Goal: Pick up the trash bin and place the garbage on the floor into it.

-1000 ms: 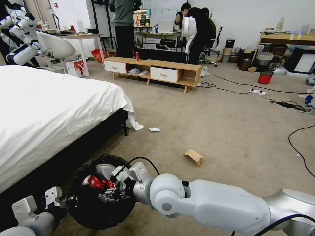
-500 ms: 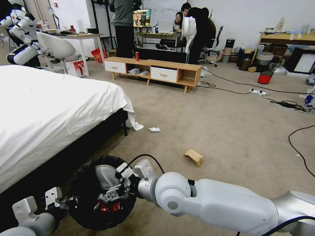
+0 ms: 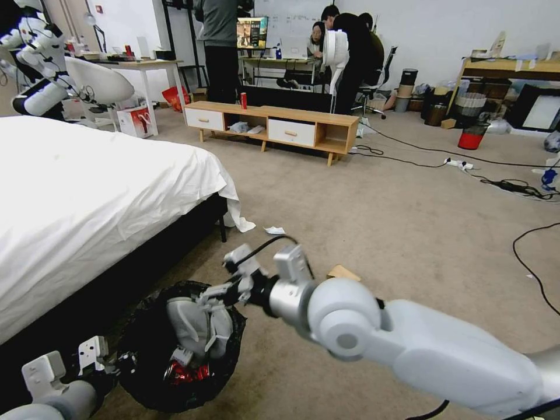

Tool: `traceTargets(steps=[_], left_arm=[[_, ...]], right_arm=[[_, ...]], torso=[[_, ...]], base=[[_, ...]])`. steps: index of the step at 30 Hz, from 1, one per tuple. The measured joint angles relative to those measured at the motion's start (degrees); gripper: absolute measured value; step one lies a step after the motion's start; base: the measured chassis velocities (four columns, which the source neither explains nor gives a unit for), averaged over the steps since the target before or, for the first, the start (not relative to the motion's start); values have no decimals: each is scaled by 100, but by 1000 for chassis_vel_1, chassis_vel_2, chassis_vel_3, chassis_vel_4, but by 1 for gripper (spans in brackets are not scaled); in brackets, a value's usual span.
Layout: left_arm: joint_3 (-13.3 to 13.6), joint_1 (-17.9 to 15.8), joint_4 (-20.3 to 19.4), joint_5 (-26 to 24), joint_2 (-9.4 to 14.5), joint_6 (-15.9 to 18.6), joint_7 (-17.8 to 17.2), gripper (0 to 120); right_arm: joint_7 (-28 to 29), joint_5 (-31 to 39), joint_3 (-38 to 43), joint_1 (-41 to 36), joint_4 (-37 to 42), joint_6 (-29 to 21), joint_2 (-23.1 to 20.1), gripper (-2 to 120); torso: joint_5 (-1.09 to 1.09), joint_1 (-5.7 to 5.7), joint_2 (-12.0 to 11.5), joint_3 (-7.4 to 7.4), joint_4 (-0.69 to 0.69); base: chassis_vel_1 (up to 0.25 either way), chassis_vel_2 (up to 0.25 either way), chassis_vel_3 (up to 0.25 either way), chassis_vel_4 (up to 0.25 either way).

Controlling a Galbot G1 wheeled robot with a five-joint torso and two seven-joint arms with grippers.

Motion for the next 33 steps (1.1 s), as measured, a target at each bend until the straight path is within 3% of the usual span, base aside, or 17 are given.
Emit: traceTargets(steps=[4, 6, 10, 13, 15, 16, 21, 22, 23, 33], left_arm=[[-2, 6, 12, 25, -11, 0, 4, 0], [-12, 22, 13, 78, -22, 0, 26, 0], [-15, 22, 13, 122, -37, 0, 46, 0], [-15, 13, -16, 239, -112, 0, 103, 0], [-16, 14, -29, 278, -136, 0, 122, 0], [-29, 40, -66, 339, -202, -1, 149, 0], [-142, 208, -209, 562, -477, 0, 263, 0], [-178, 258, -264, 731, -602, 0, 315, 0], [-186, 258, -296, 832, -671, 0, 335, 0], [-178, 256, -338, 969, -823, 0, 389, 0]], right_arm=[[-136, -67, 712, -305, 132, 204, -203, 100], [-364, -330, 1589, -916, 226, 463, -516, 100], [-495, -535, 2248, -1446, 299, 686, -792, 100], [-764, -1389, 3254, -2302, 328, 1512, -1295, 100], [-819, -1558, 3555, -2538, 330, 1642, -1378, 100], [-874, -1769, 4200, -3065, 355, 1819, -1493, 100], [-909, -2054, 5004, -3608, 244, 2116, -1312, 100], [-940, -2195, 5289, -3761, 151, 2250, -1145, 100], [-958, -2303, 5529, -3910, 115, 2336, -1048, 100], [-1129, -2744, 6474, -4565, 47, 2623, -791, 100]], torso=[[0, 0, 0, 0, 0], [0, 0, 0, 0, 0], [3, 0, 0, 0, -1], [2, 0, 0, 0, -2], [2, 0, 0, 0, -1], [1, 0, 0, 0, -3], [0, 0, 0, 0, -4], [3, 0, 0, 0, 6], [1, 0, 0, 0, 6], [1, 0, 0, 0, -2]], base=[[0, 0, 0, 0], [0, 0, 0, 0], [0, 0, 0, 0], [0, 0, 0, 0], [0, 0, 0, 0], [0, 0, 0, 0], [0, 0, 0, 0], [0, 0, 0, 0], [0, 0, 0, 0], [0, 0, 0, 0]])
